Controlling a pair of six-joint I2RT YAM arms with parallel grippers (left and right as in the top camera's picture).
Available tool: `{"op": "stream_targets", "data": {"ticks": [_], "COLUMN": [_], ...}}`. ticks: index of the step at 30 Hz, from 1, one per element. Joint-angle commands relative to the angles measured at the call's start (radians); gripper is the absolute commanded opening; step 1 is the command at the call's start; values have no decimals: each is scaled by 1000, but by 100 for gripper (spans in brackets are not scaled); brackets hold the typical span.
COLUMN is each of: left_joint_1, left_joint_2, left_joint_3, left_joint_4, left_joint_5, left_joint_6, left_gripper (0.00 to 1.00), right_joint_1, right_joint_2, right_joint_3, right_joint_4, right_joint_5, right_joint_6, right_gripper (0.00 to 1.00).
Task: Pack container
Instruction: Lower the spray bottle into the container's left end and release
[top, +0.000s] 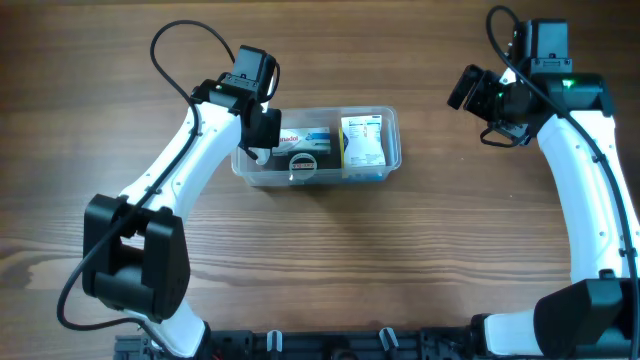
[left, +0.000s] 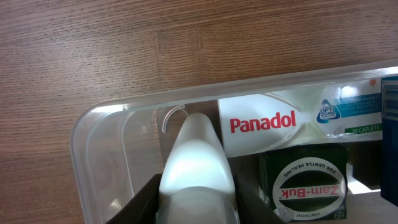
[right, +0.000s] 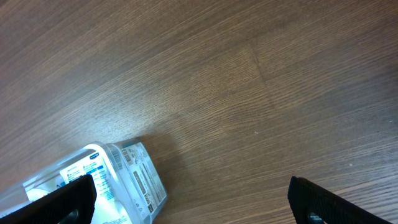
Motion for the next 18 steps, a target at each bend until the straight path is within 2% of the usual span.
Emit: {"op": "stream_targets", "data": {"ticks": [1, 3, 12, 15, 18], "left_joint_1": [0, 0, 0, 0, 0], "left_joint_2": [4, 4, -3, -31, -74], "left_joint_3": [6, 6, 9, 19, 36], "left_joint_4": [7, 7, 0, -23, -46], "left_joint_5": [-17, -17, -17, -17, -23], "left_joint_6": [19, 20, 19, 19, 19], "left_gripper": [39, 45, 59, 61, 68], "right_joint_1": [1, 1, 1, 1, 1], "right_joint_2": [-20, -20, -20, -20, -20], "right_joint_3": [9, 9, 9, 9, 9], "right_joint_4": [3, 3, 3, 3, 3], "right_joint_5": [-13, -13, -13, -13, -13], "right_joint_6": [12, 12, 12, 12, 12], "right_gripper": [100, 100, 100, 100, 100]}}
